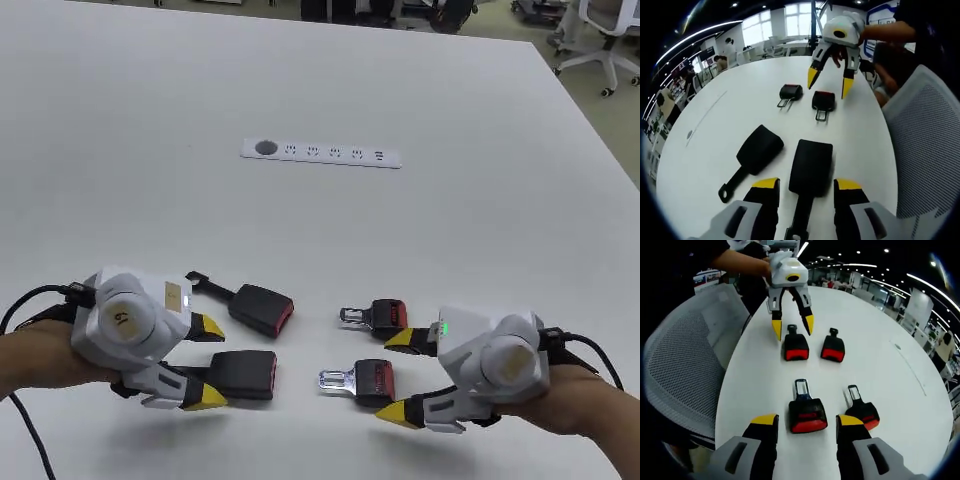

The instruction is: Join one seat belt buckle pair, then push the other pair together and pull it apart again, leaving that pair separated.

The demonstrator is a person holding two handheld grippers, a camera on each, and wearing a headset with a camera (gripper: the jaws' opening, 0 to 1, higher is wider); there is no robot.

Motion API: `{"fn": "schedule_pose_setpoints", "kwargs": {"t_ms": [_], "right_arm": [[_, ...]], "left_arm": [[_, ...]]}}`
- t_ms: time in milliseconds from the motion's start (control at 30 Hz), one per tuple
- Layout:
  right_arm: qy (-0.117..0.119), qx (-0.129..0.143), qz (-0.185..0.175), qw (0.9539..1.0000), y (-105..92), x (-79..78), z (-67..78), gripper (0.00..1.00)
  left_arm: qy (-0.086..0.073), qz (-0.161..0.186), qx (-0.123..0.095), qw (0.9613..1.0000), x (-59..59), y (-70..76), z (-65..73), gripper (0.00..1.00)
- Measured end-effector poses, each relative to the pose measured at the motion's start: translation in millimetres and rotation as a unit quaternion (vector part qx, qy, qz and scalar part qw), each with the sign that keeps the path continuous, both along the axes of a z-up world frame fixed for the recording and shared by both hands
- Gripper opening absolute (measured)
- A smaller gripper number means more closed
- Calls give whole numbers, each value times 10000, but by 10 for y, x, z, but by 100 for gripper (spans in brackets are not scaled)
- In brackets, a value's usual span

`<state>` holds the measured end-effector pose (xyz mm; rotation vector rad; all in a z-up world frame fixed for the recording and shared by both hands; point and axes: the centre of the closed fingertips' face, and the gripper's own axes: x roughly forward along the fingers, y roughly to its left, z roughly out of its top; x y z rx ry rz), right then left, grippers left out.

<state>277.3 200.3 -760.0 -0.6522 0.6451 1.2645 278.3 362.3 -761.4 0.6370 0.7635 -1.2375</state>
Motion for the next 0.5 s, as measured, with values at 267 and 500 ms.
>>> {"fn": "schedule_pose_setpoints", "kwargs": {"t_ms": [267,500], "right_arm": [[60,-145,187,9997,20,12,-52,36],[96,-238,352,9990,40,4,-127,31]], "left_arm": [[90,-267,200,9994,-5,-4,-96,40],[71,-443,335,9984,-13,2,-159,35]]}}
